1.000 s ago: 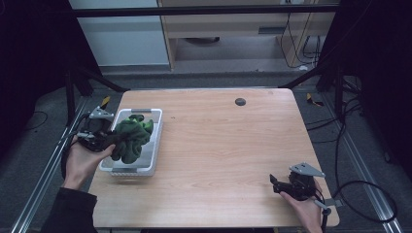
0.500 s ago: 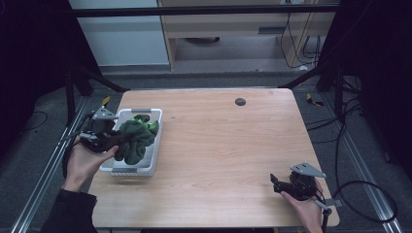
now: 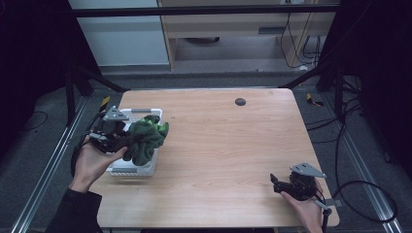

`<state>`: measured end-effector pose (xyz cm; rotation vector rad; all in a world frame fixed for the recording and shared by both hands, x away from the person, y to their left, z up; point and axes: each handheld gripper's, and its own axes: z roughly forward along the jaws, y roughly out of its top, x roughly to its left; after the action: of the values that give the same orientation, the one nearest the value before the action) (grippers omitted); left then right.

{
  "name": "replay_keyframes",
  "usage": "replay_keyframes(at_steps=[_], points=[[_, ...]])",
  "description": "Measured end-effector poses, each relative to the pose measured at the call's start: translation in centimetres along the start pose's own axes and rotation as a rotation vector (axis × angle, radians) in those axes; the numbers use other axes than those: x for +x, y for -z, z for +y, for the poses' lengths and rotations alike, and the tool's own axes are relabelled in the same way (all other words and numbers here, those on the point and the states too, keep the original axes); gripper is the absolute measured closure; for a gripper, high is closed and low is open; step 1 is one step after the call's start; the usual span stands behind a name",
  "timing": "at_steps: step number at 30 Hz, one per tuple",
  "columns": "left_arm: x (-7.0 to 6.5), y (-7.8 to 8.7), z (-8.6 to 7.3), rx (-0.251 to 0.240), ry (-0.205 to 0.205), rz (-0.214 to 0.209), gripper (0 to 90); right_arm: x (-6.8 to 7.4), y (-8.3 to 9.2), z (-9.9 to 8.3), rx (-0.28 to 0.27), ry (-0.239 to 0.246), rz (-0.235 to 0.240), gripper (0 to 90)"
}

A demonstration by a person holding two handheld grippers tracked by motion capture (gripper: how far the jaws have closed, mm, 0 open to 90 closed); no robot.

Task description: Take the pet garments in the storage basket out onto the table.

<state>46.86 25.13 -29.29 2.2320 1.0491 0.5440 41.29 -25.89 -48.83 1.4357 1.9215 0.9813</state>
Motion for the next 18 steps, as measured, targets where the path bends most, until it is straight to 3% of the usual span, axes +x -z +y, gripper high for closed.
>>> replay_keyframes(at_steps=[18], points=[[-3.0, -2.1, 1.3, 0.024, -0.083, -0.067, 79.3, 0.0, 0.0, 0.0, -0.008, 0.003, 0.0, 11.5]])
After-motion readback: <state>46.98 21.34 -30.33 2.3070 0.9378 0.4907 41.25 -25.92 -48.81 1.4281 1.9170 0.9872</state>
